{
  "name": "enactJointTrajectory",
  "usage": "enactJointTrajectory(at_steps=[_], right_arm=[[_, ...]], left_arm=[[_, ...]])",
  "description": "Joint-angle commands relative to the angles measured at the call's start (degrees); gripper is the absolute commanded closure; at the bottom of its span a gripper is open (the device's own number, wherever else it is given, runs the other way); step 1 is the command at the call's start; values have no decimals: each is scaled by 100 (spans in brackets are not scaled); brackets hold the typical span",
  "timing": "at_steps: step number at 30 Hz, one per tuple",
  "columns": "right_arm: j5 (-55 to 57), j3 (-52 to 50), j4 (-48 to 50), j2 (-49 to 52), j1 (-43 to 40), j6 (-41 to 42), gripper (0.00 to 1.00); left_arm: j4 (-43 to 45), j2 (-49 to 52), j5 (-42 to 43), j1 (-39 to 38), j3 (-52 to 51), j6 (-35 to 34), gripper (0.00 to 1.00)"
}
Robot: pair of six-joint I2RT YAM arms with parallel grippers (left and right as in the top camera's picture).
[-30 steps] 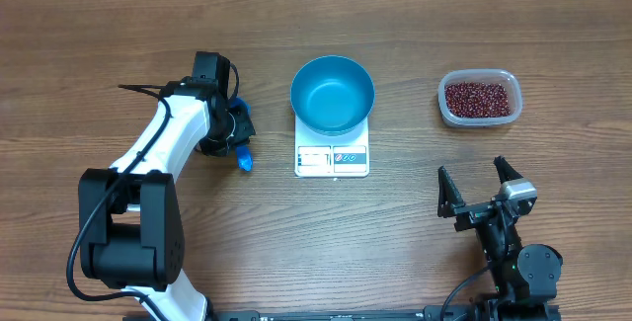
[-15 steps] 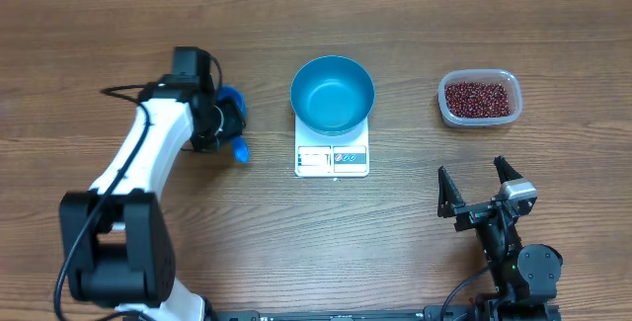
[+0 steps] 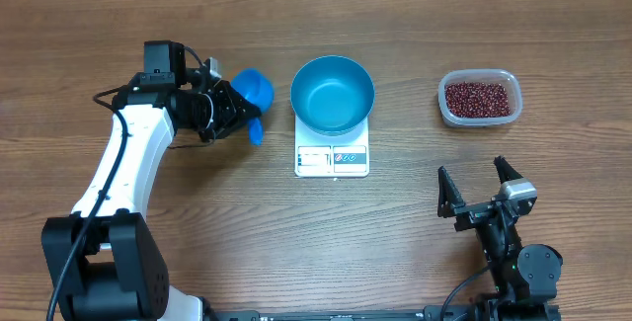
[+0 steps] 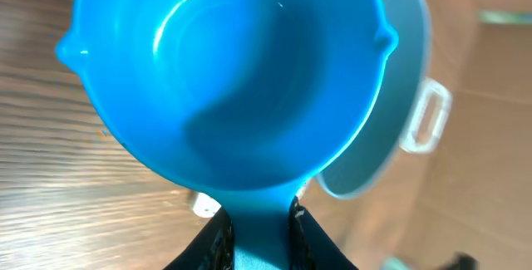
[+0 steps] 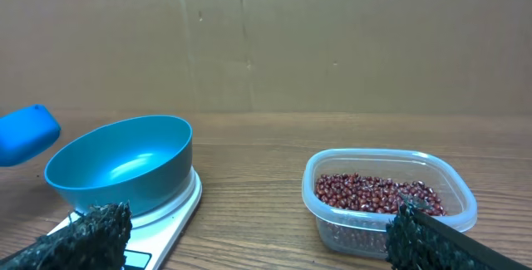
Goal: Scoop item into bowl and weigh 150g on scale
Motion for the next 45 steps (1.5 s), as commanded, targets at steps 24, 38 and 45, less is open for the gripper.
enactJointTrajectory(at_steps=[24,38,45], right_arm=[[-962,-61,94,-57,22,476,0],[-975,-61,94,-57,22,474,0],[-975,-61,94,-57,22,472,0]], left_arm=[[-197,-1818,-901,208,114,0,77],[-992,-1014,-2498,-323,105,380,66],[-1268,-352,-2465,-647,105,127,43]])
